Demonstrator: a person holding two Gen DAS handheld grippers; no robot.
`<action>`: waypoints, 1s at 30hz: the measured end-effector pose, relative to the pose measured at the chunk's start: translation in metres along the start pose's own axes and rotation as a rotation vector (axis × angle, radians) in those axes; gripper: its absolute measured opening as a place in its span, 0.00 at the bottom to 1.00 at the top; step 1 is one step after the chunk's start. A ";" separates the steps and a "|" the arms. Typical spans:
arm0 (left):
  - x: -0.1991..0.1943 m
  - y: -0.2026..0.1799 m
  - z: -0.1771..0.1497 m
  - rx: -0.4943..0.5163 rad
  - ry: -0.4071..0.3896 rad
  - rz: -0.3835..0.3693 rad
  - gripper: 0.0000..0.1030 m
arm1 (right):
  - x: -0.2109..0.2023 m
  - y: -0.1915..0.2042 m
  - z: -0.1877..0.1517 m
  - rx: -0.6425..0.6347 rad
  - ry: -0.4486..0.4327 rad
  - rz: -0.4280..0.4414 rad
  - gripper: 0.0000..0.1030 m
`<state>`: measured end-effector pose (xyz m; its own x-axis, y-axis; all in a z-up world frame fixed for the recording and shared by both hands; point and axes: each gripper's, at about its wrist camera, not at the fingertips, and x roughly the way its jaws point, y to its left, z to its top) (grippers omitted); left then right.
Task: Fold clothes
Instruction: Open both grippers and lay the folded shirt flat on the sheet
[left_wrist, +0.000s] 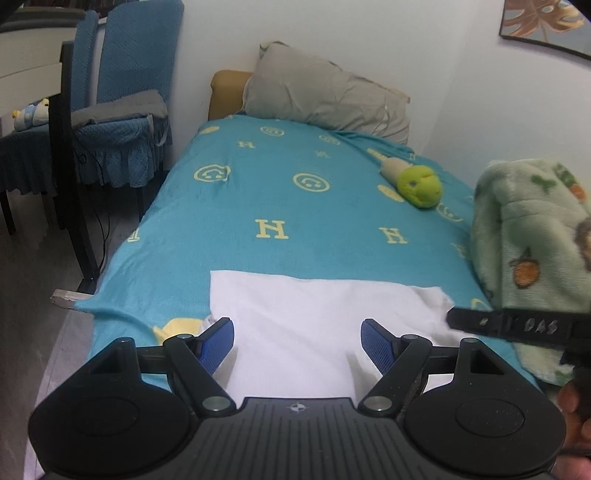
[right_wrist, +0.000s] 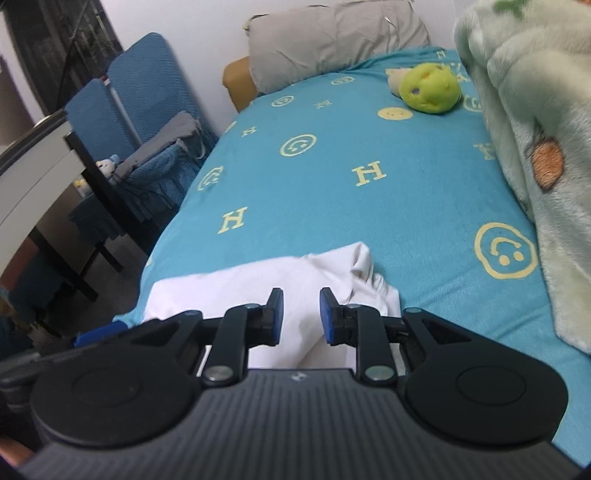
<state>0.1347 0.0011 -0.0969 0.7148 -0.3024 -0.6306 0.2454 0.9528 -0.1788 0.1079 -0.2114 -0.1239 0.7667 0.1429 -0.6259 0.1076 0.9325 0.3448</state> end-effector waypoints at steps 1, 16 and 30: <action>-0.007 -0.002 -0.001 0.000 -0.003 -0.001 0.76 | -0.005 0.003 -0.004 -0.011 0.008 -0.001 0.24; -0.016 -0.008 -0.038 0.006 0.137 0.059 0.78 | -0.004 0.000 -0.048 -0.059 0.157 -0.068 0.24; -0.069 0.024 -0.051 -0.348 0.258 -0.133 0.87 | -0.005 -0.004 -0.049 -0.045 0.163 -0.057 0.24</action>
<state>0.0581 0.0461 -0.0964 0.4946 -0.4482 -0.7446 0.0577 0.8718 -0.4865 0.0726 -0.2001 -0.1561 0.6467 0.1379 -0.7501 0.1169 0.9540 0.2762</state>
